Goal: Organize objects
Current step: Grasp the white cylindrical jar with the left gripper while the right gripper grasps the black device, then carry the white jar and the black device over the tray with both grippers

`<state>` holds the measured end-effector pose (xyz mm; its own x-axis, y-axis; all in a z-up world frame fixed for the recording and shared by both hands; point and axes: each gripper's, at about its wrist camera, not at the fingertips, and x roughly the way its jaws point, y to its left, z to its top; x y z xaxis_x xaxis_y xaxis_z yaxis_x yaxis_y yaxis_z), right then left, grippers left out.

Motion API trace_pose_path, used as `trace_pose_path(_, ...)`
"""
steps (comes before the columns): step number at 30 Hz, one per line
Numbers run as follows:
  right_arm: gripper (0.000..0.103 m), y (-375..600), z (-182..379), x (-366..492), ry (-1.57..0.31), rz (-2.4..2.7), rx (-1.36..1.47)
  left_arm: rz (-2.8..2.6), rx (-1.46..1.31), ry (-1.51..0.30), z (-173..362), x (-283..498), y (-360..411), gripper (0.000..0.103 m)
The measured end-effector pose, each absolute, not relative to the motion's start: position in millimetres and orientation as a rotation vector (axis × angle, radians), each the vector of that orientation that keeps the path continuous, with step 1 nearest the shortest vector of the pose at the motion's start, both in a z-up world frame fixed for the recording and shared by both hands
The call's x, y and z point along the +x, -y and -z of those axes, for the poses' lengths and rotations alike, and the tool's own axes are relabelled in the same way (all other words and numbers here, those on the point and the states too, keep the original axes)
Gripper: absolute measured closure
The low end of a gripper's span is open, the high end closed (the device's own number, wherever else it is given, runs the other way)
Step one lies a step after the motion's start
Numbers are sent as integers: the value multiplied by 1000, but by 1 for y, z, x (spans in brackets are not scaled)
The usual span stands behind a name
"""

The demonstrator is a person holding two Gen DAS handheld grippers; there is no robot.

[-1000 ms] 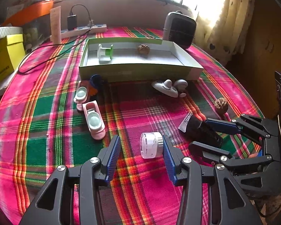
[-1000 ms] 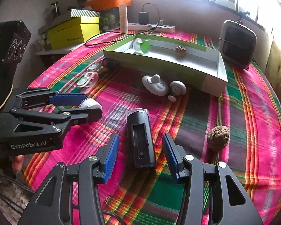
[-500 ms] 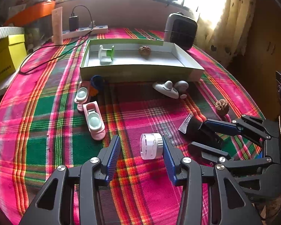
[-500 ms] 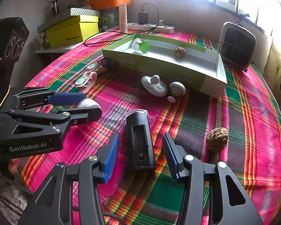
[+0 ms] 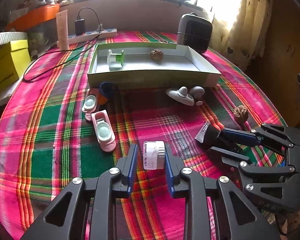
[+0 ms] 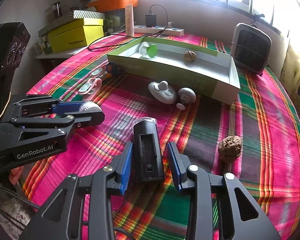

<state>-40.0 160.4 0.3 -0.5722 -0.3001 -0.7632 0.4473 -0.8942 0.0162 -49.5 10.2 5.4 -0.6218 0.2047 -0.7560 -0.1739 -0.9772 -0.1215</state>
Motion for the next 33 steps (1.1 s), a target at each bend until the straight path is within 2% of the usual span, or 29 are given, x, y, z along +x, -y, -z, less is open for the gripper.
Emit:
trace_pose_path(4, 70, -161, 0, -41, -242, 2455, 1142, -2660, -1245, 53, -5, -50, -9, 86)
trace_pose_path(10, 74, -161, 0, -40, -242, 2456, 1140, -2664, -1240, 48, -5, -51, -9, 86)
trace_pose_path(33, 75, -164, -5, -42, -210, 2468, 1129, -2652, -1224, 48, -10, -53, -12, 86)
